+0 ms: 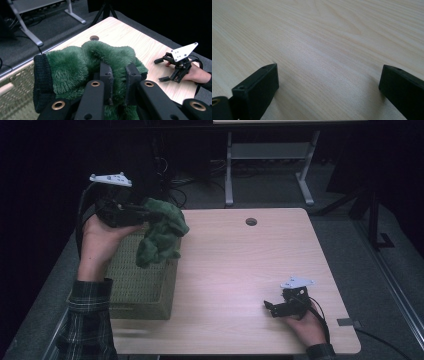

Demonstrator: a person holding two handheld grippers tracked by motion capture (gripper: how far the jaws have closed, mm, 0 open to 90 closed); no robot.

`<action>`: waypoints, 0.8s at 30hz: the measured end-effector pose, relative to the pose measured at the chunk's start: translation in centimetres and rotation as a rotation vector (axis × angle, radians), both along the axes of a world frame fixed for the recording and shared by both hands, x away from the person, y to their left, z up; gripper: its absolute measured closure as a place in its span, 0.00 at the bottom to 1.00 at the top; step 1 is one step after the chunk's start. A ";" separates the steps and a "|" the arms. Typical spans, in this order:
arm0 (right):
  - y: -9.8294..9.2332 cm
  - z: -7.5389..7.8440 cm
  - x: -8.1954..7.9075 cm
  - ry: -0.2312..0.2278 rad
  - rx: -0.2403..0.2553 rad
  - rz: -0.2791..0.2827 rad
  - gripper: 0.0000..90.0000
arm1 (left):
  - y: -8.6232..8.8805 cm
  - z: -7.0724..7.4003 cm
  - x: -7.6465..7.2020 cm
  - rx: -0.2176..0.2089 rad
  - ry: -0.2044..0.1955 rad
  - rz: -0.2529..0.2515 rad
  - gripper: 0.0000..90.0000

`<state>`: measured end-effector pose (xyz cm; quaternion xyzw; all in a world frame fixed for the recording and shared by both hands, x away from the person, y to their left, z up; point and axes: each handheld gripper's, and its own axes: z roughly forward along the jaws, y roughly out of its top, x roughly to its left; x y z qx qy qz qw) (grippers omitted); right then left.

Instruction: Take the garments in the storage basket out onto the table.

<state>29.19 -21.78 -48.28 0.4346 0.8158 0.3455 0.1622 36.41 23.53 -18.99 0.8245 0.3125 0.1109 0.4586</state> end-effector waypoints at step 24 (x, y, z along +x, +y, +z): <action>0.0 0.0 0.0 0.002 0.003 -0.002 0.03 | -9.7 -4.8 1.6 0.005 0.047 -0.091 0.89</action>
